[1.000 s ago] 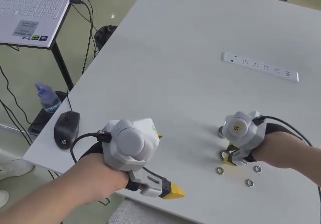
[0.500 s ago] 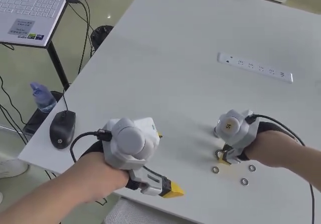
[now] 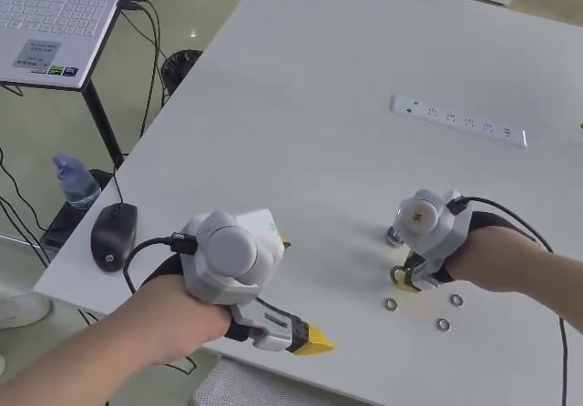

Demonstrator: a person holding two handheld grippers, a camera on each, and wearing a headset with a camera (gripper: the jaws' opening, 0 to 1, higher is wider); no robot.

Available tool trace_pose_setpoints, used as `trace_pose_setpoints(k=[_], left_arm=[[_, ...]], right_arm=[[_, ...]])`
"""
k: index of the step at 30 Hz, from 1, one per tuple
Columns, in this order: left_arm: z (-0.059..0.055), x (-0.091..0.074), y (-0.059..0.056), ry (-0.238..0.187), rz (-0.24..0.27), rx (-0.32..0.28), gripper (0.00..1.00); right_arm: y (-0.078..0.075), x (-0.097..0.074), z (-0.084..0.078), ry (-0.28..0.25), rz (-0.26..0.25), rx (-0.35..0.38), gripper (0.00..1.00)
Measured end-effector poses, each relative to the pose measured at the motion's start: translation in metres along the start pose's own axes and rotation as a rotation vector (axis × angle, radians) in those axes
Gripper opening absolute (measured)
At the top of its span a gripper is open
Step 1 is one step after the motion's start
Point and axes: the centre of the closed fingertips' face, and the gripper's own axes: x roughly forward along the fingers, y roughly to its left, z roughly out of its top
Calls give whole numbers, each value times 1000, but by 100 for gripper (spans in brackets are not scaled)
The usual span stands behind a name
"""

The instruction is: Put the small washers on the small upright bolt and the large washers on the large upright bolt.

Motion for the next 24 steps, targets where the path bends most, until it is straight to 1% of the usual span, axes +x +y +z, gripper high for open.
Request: trace_pose_setpoints(k=[2, 4, 8, 9, 10, 11, 15, 18, 21, 24], left_arm=[[2, 0, 6, -11, 34, -5, 93], [5, 0, 6, -23, 32, -7, 94], [8, 1, 10, -34, 40, -4, 95], [9, 1, 10, -41, 36, -11, 96], [12, 1, 10, -56, 34, -20, 97], [13, 0, 10, -62, 34, -21, 97], [13, 0, 10, -63, 27, -20, 98], [12, 0, 8, -59, 18, -23, 98], [10, 0, 8, -46, 16, -22, 99], [11, -1, 9, -41, 14, -14, 99]], right_arm=[[-2, -4, -2, -4, 0, 18, 21], [-2, -7, -4, -10, 10, 44, 21], [-1, -14, -6, -19, 6, 56, 21], [-3, -16, -5, -27, -3, 58, 21], [-4, -18, -4, -34, -7, 66, 21], [-4, -21, -4, -38, -6, 77, 21], [-6, -26, -6, -38, -14, 91, 21], [-4, -31, -6, -50, -1, 104, 21], [-6, -35, -8, -45, 1, 108, 21], [-8, -40, -10, -35, 1, 105, 21]])
